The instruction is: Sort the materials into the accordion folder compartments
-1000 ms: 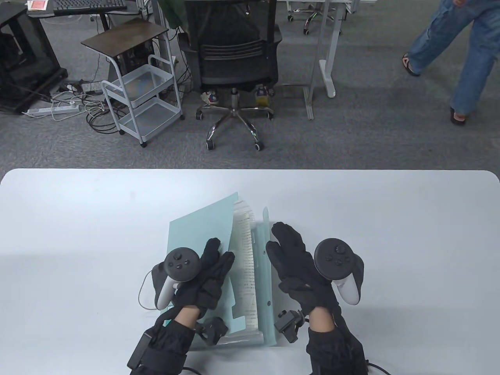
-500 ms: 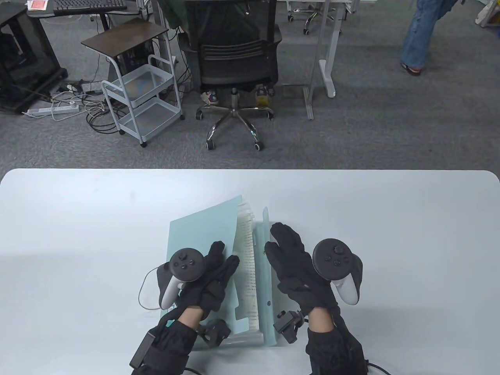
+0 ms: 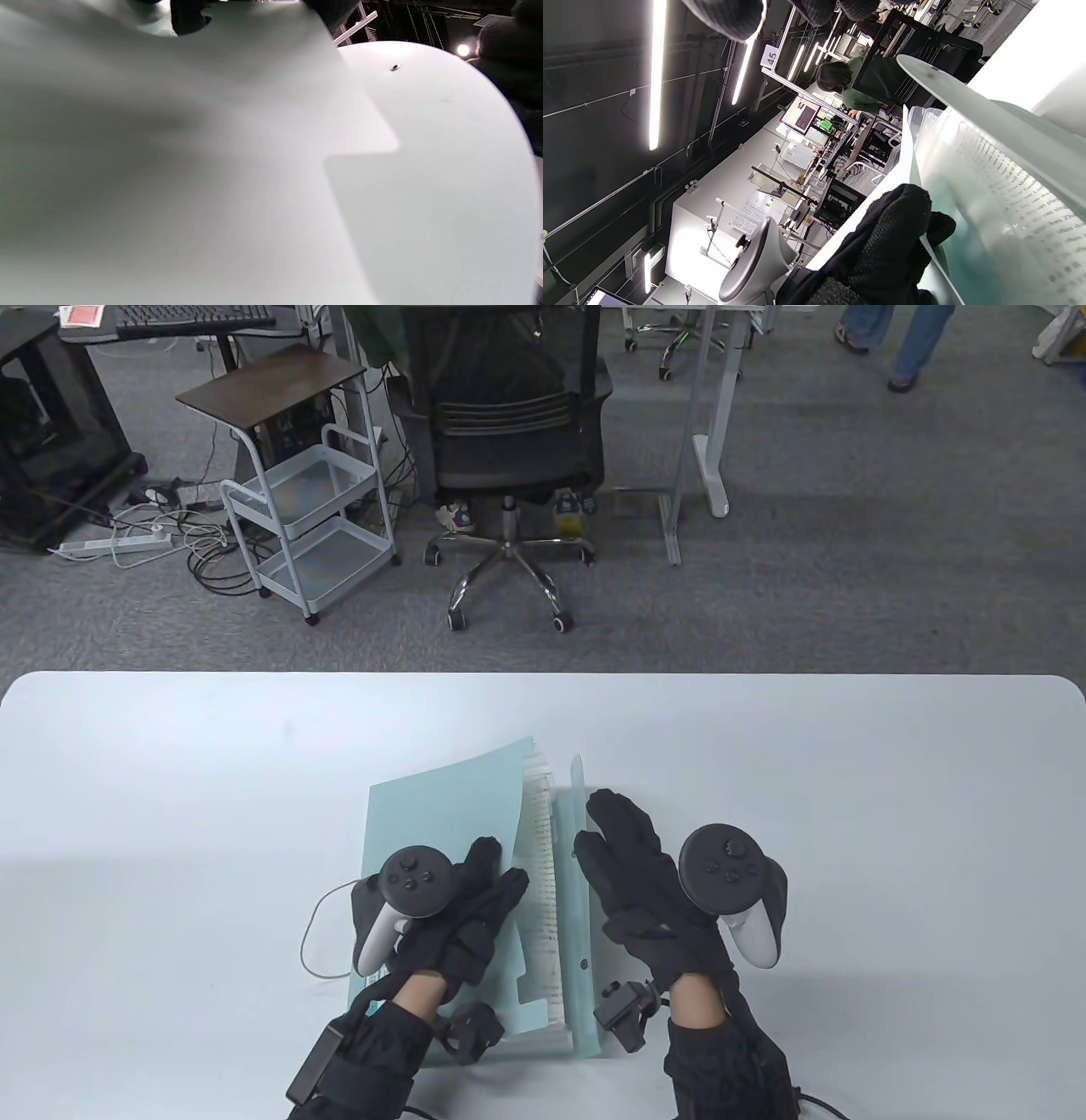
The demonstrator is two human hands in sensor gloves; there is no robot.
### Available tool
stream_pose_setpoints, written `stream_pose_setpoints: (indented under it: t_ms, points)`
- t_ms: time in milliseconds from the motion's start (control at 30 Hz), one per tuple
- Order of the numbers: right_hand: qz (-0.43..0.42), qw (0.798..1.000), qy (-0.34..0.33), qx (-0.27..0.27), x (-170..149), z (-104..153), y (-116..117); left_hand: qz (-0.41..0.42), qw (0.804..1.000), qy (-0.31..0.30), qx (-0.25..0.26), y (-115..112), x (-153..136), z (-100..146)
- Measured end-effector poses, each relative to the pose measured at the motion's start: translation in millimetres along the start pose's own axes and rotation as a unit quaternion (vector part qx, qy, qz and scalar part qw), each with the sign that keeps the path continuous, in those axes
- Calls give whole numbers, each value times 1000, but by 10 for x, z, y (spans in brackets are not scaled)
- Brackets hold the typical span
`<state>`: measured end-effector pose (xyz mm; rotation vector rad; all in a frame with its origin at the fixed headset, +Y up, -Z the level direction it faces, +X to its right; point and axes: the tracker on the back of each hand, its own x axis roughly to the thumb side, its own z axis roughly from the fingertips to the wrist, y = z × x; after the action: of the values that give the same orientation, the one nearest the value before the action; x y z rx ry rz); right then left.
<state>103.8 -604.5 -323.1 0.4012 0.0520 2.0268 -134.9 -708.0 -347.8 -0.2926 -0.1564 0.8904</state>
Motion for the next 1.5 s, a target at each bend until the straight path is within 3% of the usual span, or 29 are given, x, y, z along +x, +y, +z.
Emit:
stream_pose_setpoints:
  t_ms: [1500]
  points:
    - [0,1000,-5,4,27,20,-7,-70,997,32,-16,-295,-64,-140]
